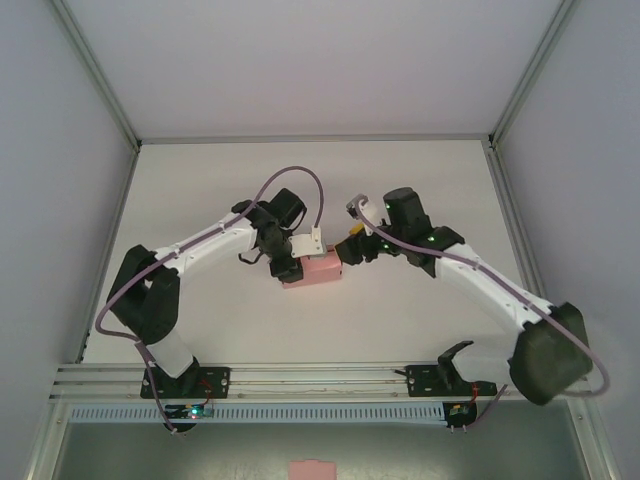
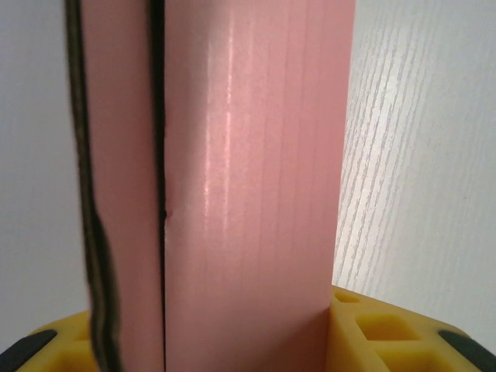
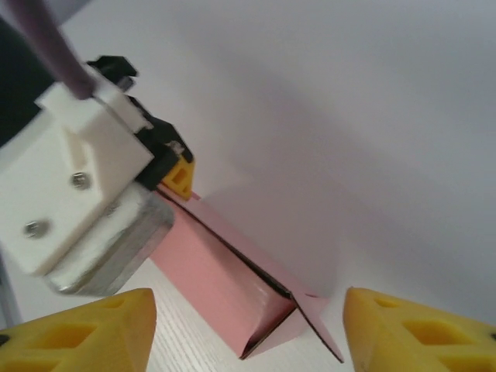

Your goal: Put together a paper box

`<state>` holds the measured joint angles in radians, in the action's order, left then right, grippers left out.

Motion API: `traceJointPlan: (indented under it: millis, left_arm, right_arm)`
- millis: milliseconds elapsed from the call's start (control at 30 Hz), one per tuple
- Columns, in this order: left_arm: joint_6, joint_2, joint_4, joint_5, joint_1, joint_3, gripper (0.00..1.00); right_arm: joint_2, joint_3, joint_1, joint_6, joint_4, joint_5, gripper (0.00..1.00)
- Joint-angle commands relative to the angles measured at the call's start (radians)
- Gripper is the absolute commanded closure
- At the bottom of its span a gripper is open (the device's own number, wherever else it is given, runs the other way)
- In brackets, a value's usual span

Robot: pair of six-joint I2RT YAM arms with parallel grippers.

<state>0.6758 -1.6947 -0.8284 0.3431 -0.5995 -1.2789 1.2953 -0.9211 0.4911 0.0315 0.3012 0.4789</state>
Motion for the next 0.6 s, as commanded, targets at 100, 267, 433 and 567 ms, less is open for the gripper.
traceJointPlan:
  millis: [100,267,433,567]
  left_arm:
    - [-0.011,-0.022,-0.069,0.060,0.024,-0.020,0.56]
    - [0.006,-0.033,-0.075,0.082,0.030,-0.029,0.55]
    - [0.008,-0.044,-0.077,0.079,0.032,-0.041,0.55]
    - [-0.009,-0.056,-0.078,0.063,0.032,-0.048,0.55]
  right_arm:
    - [0.072,-0.063,0.012,0.082,0.088,-0.061,0.48]
    - [0.127,-0.082,0.011,0.121,0.127,-0.073,0.50]
    - [0.213,-0.149,0.013,0.124,0.141,-0.075,0.59]
    - [0.263,-0.223,0.015,0.118,0.220,-0.054,0.76]
